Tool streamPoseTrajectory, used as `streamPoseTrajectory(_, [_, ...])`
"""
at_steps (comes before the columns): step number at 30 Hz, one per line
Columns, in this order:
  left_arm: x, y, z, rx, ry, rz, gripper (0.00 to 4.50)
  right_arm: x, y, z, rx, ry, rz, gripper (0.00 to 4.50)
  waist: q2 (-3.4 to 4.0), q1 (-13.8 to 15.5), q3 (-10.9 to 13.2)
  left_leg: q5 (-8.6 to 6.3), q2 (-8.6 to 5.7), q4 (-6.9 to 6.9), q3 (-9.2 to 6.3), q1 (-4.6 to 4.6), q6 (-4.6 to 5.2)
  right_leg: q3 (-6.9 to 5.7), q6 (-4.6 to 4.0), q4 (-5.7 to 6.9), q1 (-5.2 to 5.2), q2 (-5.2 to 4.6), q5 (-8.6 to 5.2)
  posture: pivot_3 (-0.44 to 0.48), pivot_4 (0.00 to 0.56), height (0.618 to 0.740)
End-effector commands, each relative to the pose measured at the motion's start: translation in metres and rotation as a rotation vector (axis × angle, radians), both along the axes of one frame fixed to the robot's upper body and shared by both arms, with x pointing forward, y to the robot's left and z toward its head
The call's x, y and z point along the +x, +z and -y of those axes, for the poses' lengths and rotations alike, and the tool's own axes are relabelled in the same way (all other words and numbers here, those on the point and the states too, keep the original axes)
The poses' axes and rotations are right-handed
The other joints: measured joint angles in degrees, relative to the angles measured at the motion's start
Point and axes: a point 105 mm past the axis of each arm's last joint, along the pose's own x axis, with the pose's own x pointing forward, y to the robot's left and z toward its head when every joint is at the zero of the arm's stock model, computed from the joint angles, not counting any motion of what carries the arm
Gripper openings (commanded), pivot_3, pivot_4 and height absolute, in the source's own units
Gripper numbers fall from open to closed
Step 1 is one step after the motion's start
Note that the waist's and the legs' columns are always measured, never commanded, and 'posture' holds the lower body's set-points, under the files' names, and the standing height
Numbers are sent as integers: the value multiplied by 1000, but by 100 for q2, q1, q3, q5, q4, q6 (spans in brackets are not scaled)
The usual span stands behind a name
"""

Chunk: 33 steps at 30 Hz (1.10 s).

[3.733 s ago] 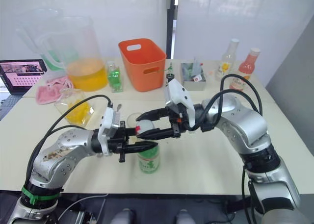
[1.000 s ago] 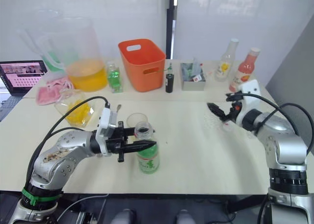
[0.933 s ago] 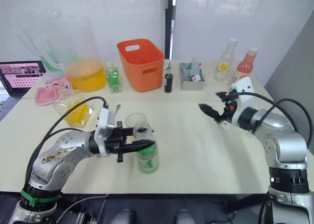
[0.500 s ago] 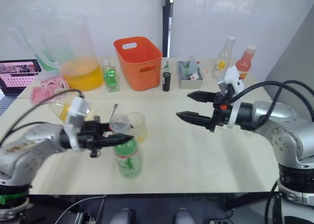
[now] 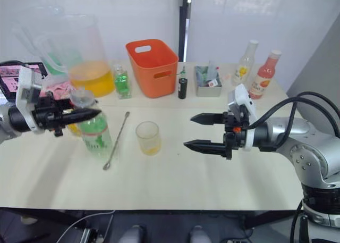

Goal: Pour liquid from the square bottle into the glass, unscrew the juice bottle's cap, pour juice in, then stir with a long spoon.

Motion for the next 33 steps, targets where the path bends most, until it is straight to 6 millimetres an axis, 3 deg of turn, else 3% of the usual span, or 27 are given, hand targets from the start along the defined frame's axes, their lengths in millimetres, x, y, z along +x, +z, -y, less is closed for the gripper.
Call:
streamPoseTrajectory(1, [8, 11, -1, 23, 6, 93, 1399, -8, 4, -4, 5, 11, 33, 4500, 0, 3, 0, 0, 0, -1, -1, -2, 0, -1, 10, 0, -2, 1, 7, 0, 150, 703])
streamPoseTrajectory(5, [31, 6, 2, 76, 76, 159, 1399, -9, -2, -12, 29, -8, 26, 4500, -1, 34, -1, 0, 0, -2, -4, -11, 0, -6, 18, 2, -8, 2, 14, 0, 150, 703])
streamPoseTrajectory(10, [43, -2, 6, 140, 91, 190, 1399, -10, -5, -17, 43, -31, 33, 4500, -2, 8, -1, 0, 0, 2, -4, -17, 0, -5, 8, 3, -12, 2, 26, 0, 150, 703])
streamPoseTrajectory(18, [72, 8, 38, 222, 100, 406, 1399, -6, -15, -17, 44, -132, 37, 4500, -5, 42, -1, 1, -2, 14, -9, -24, 1, -6, 9, 9, -11, 2, 31, 0, 150, 703])
streamPoseTrajectory(21, [78, 9, 51, 258, 88, 478, 1399, -4, -17, -17, 43, -166, 47, 4500, -6, 46, -1, 1, -2, 14, -10, -24, 1, -6, 8, 11, -11, 4, 33, 0, 150, 703])
streamPoseTrajectory(26, [86, 7, 52, 326, 106, 539, 1399, -5, -19, -19, 43, -170, 47, 4500, -6, -9, -1, 1, -1, 14, -10, -23, 1, -6, 3, 14, -11, 5, 36, 0, 150, 703])
streamPoseTrajectory(29, [87, 10, 68, 315, 86, 633, 1399, -7, -22, -21, 35, -173, 30, 4500, -6, 2, -1, 1, -1, 14, -11, -23, 1, -6, 4, 18, -12, 4, 36, 0, 150, 703])
streamPoseTrajectory(33, [90, 2, 73, 329, 89, 677, 1399, -7, -23, -20, 26, -184, 25, 4500, -6, 26, -1, 1, -4, 22, -11, -25, 1, -5, 6, 16, -8, 1, 37, 0, 150, 703])
